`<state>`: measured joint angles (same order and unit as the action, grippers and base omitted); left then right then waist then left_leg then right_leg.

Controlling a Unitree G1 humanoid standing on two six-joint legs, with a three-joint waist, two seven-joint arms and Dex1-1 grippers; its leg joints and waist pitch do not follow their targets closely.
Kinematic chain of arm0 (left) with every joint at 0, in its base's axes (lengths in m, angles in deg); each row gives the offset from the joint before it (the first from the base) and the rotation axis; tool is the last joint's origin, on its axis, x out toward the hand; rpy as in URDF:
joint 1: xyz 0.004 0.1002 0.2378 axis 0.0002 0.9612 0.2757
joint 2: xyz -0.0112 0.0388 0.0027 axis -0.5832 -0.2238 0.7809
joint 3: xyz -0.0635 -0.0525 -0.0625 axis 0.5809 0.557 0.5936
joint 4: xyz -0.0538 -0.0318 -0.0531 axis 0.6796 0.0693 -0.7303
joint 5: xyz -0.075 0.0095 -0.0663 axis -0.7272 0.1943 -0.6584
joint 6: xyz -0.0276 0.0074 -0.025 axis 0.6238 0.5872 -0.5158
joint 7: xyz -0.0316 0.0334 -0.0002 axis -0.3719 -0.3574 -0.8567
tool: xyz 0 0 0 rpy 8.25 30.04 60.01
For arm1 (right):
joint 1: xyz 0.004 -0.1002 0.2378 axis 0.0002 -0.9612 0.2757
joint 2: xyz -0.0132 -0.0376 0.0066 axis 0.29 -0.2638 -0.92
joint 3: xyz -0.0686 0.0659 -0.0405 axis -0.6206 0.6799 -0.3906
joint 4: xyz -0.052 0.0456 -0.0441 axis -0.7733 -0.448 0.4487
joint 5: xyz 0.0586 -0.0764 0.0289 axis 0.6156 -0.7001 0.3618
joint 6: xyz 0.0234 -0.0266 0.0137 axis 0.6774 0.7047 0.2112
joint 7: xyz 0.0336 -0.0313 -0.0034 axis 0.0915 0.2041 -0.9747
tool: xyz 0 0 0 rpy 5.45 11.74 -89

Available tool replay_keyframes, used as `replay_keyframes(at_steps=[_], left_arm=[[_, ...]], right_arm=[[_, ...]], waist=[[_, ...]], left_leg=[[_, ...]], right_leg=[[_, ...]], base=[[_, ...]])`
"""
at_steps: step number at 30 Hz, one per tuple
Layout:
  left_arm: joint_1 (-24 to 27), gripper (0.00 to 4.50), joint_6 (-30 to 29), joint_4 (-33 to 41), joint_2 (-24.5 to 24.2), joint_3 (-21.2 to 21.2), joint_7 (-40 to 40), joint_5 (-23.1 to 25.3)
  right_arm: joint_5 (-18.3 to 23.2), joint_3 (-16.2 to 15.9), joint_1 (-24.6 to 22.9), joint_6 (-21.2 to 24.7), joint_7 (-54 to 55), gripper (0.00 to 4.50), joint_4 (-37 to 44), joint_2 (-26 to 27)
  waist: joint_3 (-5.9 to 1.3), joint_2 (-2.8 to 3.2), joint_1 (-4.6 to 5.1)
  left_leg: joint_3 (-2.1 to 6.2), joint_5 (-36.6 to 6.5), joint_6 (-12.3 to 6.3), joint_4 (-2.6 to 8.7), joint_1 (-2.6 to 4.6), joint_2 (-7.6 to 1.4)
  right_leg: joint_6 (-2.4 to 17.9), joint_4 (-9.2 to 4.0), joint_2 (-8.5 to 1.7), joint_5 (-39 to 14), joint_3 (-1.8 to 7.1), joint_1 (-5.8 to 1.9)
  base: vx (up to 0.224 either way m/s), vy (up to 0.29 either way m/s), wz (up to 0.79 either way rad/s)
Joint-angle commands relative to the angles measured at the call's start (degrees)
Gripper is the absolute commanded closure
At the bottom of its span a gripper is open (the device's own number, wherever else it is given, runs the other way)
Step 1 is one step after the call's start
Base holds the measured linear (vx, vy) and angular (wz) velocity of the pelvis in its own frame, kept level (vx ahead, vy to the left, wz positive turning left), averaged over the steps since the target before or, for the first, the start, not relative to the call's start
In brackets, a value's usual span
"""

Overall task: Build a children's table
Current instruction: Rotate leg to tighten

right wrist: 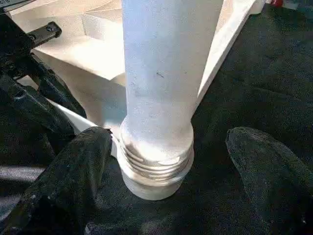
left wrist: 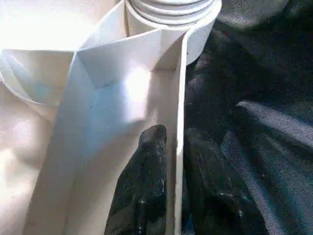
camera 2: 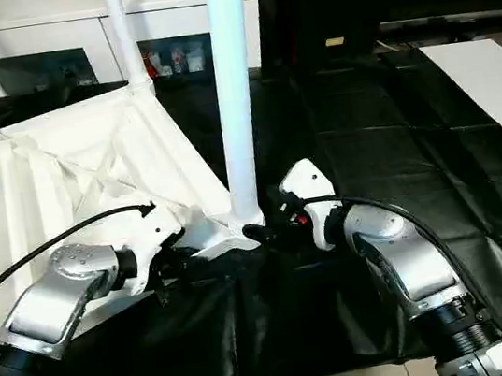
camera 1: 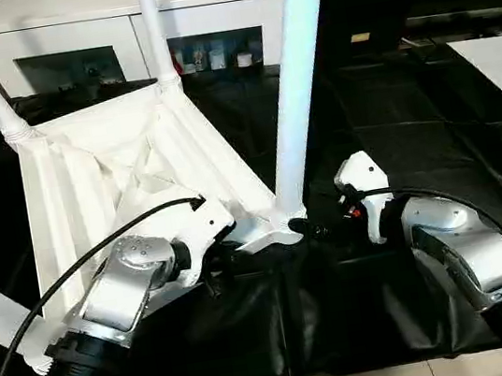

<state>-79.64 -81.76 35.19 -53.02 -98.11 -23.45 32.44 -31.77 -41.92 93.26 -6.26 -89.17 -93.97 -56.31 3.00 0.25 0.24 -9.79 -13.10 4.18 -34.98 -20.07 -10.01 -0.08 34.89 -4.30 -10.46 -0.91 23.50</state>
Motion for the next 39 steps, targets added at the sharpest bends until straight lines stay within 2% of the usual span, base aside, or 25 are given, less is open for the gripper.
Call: replay_keyframes(at_steps=[1, 8, 15, 18, 20, 22, 26, 31, 33, 39], left_arm=[[0.6, 3.73, -0.2, -1.8, -0.1, -0.7, -0.5, 0.5], [0.9, 3.73, 1.4, -2.9, 1.7, 0.7, -0.6, -1.4], [1.4, 3.73, 3.0, -4.7, 1.9, 0.0, -0.5, -0.9], [1.3, 4.09, 2.7, -5.0, 1.4, -0.8, -0.1, -0.4], [1.3, 4.12, 2.4, -5.4, 0.9, -1.5, 0.3, 0.2], [1.2, 4.44, 1.7, -5.9, 0.1, -3.0, 1.7, 1.1], [0.8, 4.5, 1.0, -6.4, -0.3, -4.1, 3.3, 1.3], [0.2, 4.5, 3.1, -6.4, 0.7, -3.2, 4.1, -0.3], [0.2, 4.5, 4.3, -5.3, 0.6, -3.1, 5.7, -1.4], [0.3, 4.5, 4.6, -3.1, 0.6, -2.9, 7.6, -2.5]], right_arm=[[-0.7, -0.2, 0.6, -0.4, -0.4, 0.29, -0.7, -0.4], [-0.8, -0.2, 0.6, -0.5, -0.6, 0.29, -0.9, -0.3], [-0.7, -0.3, 0.6, -0.6, -0.8, 0.29, -0.9, -0.4], [-0.8, -0.2, 0.7, -0.7, -0.9, 0.29, -1.1, -0.4], [-0.9, -0.2, 0.9, -0.8, -0.9, 0.29, -1.3, -0.4], [-1.2, -0.1, 1.3, -1.0, -1.0, 0.29, -2.1, -0.3], [-1.4, -0.2, 1.9, -1.3, -1.4, 0.29, -3.0, -0.3], [-1.4, -1.2, 2.5, -1.7, -3.7, 0.29, -4.1, -0.7], [-1.3, -1.8, 2.7, -1.6, -5.3, 0.14, -4.7, -0.9], [-3.3, -3.0, 4.1, -3.8, -5.9, 0.14, -8.0, -0.9]], waist=[[-3.2, -0.41, -0.2], [-3.36, -0.35, -0.54], [-3.3, -0.28, -0.75], [-3.27, -0.3, -0.73], [-3.31, -0.26, -0.71], [-3.31, -0.26, -0.62], [-3.29, -0.21, -0.48], [-3.41, -0.18, -0.48], [-3.41, -0.16, -0.52], [-3.59, -0.29, -0.73]], left_leg=[[0.41, -8.2, -3.49, 4.46, -0.54, -2.11], [0.31, -6.6, -3.84, 4.32, -0.52, -2.07], [0.37, -7.9, -3.5, 4.45, -0.39, -2.18], [0.41, -8.0, -3.4, 4.5, -0.43, -2.18], [0.43, -7.8, -3.41, 4.49, -0.44, -2.17], [0.4, -7.8, -3.43, 4.45, -0.4, -2.14], [0.42, -8.0, -3.31, 4.46, -0.43, -2.11], [0.38, -7.5, -3.63, 4.38, -0.4, -2.14], [0.39, -7.7, -3.9, 4.35, -0.41, -2.15], [0.25, -5.0, -4.89, 4.12, -0.4, -2.22]], right_leg=[[14.0, -4.14, -2.61, -12.4, 1.71, -3.09], [14.8, -3.85, -2.48, -9.0, 1.68, -3.1], [14.3, -3.99, -2.56, -10.6, 1.68, -3.05], [14.0, -4.03, -2.59, -11.2, 1.69, -3.05], [13.9, -3.97, -2.59, -11.0, 1.7, -3.07], [14.0, -3.97, -2.57, -10.8, 1.69, -3.04], [14.1, -4.06, -2.62, -11.4, 1.69, -3.1], [15.0, -3.84, -2.56, -9.4, 1.62, -3.17], [15.1, -3.86, -2.61, -9.7, 1.62, -3.18], [16.5, -3.42, -2.7, -6.0, 1.59, -3.21]], base=[[0.0, 0.0, 0.0], [0.0, 0.0, 0.0], [0.0, 0.0, 0.0], [0.0, 0.0, 0.0], [0.0, 0.0, 0.0], [0.0, 0.0, 0.0], [0.0, 0.0, 0.0], [0.0, 0.0, 0.0], [0.0, 0.0, 0.0], [0.0, 0.0, 0.0]])
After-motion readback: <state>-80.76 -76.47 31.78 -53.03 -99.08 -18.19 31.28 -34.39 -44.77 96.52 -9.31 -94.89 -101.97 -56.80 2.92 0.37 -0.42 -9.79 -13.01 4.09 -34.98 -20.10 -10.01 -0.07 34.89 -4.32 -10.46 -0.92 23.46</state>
